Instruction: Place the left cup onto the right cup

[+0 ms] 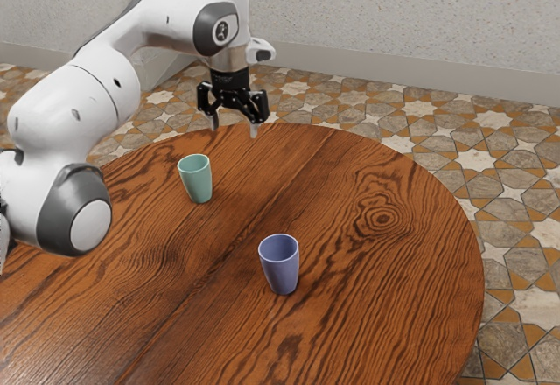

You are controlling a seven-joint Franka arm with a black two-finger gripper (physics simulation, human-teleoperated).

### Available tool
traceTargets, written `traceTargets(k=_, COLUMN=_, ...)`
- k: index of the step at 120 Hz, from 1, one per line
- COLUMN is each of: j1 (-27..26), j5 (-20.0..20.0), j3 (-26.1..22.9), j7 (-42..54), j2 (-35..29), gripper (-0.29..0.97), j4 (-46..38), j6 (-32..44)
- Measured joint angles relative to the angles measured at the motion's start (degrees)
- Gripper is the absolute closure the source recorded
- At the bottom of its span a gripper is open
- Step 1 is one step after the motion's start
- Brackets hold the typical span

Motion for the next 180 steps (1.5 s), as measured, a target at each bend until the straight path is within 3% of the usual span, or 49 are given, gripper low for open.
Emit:
traceTargets(k=49, j1=0.25, j5=0.02, j3=-0.07, j7=-0.25, j2=2.66, gripper=0.0, j4=-7.86, j6=6.4)
traceTargets(k=119, j1=8.91, j5=0.32, j3=0.81, j7=4.42, j2=2.74, gripper=0.0, j4=-9.0, j6=8.73)
traceTargets(k=151, j1=12.33, j5=-0.1, j3=-0.57, j7=6.36, j2=10.99, gripper=0.0, j4=2.69, j6=8.4)
traceTargets(k=180, j1=12.35, j5=-0.06, j3=-2.8, j7=7.44, j2=11.87, gripper=0.0, j4=3.33, j6=9.06)
